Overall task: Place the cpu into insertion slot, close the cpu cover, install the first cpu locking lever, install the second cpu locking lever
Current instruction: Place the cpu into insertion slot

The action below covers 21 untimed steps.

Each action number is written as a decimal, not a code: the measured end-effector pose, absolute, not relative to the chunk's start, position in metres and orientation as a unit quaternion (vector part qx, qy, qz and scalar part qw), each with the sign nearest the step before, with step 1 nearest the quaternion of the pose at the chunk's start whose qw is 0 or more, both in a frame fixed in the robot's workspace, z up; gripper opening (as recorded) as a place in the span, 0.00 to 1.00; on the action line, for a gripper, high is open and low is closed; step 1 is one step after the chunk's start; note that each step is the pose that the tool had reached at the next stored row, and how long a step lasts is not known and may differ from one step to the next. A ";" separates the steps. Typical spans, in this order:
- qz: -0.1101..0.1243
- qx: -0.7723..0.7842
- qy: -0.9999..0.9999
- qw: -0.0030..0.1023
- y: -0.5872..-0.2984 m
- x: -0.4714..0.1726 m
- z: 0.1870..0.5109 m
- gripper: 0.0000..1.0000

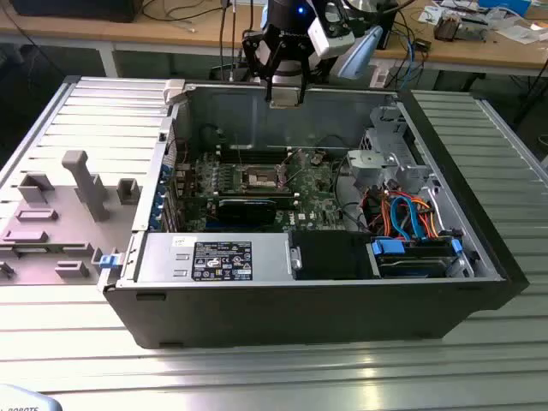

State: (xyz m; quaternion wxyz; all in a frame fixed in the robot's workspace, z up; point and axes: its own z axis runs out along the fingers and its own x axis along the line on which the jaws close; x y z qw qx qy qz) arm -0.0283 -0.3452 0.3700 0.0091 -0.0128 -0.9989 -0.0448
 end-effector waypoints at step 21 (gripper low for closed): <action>-0.045 -0.064 -0.997 0.007 -0.346 -0.028 0.370 0.54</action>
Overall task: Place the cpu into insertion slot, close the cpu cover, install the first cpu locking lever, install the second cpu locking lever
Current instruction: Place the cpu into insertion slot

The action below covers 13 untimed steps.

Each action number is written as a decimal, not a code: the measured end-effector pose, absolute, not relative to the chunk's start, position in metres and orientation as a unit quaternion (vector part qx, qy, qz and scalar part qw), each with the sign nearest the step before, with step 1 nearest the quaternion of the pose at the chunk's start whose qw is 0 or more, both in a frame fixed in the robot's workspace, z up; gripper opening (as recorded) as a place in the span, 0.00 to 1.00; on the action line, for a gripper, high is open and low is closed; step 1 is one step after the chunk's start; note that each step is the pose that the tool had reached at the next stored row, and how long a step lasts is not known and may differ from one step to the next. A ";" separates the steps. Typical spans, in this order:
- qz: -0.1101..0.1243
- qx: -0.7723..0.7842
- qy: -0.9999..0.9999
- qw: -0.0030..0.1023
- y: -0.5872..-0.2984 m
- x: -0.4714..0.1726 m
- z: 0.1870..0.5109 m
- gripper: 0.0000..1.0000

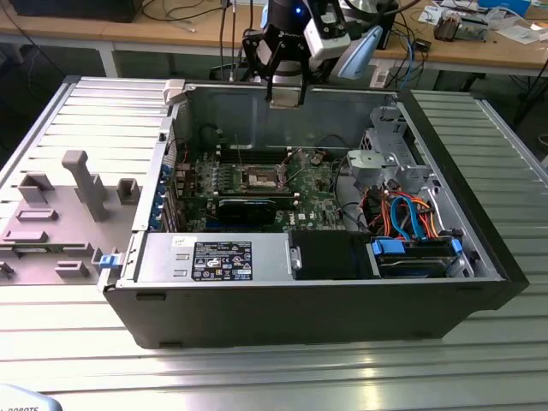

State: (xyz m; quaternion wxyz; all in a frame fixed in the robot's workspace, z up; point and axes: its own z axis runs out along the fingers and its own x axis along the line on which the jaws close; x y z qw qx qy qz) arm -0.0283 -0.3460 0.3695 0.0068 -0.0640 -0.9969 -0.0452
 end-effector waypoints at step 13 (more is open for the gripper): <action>-0.045 -0.066 -0.997 0.007 -0.347 -0.028 0.369 0.54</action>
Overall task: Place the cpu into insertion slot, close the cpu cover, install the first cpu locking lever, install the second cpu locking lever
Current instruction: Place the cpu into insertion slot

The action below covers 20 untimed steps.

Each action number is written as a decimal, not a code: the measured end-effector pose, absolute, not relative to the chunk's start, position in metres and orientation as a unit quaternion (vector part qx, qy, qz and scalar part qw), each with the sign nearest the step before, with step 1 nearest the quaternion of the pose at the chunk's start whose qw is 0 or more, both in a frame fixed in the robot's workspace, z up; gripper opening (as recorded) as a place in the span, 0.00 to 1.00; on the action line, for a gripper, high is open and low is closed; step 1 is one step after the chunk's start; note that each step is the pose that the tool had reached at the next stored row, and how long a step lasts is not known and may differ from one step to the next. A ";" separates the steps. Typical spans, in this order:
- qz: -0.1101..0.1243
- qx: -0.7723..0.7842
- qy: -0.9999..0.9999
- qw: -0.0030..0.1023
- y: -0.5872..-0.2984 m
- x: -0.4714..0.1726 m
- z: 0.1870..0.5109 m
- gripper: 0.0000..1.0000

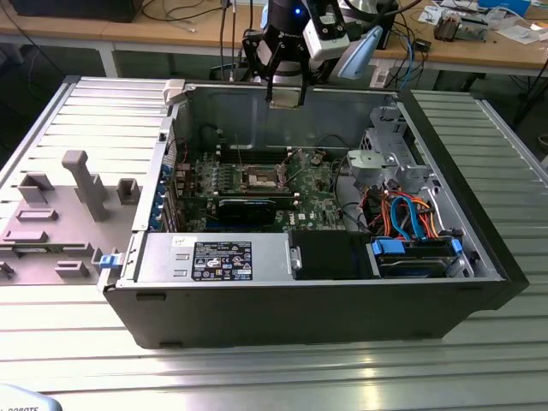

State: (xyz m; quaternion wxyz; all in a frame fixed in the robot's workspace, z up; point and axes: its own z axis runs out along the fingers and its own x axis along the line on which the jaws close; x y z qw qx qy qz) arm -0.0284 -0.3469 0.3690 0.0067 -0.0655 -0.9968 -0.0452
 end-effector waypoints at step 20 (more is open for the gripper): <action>-0.045 -0.123 -0.991 0.004 -0.347 -0.028 0.369 0.54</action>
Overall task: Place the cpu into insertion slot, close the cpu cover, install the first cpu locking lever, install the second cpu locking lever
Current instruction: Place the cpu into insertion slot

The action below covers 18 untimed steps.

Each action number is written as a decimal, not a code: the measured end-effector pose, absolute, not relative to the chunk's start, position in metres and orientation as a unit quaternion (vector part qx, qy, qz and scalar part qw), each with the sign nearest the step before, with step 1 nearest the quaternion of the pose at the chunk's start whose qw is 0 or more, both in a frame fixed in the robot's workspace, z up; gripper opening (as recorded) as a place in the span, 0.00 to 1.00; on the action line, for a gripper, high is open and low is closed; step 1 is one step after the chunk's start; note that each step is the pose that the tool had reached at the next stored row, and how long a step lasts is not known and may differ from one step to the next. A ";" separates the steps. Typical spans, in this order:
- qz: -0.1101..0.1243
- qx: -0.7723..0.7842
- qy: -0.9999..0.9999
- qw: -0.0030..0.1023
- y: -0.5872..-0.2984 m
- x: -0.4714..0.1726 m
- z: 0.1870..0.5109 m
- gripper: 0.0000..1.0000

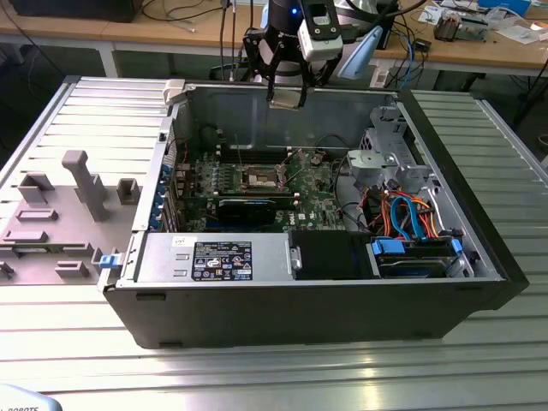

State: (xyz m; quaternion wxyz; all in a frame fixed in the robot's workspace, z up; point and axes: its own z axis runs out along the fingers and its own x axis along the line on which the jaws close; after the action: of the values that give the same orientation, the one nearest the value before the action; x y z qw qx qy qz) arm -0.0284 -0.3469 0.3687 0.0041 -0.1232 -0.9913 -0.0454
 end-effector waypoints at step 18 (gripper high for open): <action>-0.046 -0.163 -0.986 0.002 -0.347 -0.028 0.369 0.54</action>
State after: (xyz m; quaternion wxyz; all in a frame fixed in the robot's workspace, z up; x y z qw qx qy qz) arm -0.0284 -0.3469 0.3686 0.0022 -0.1632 -0.9855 -0.0456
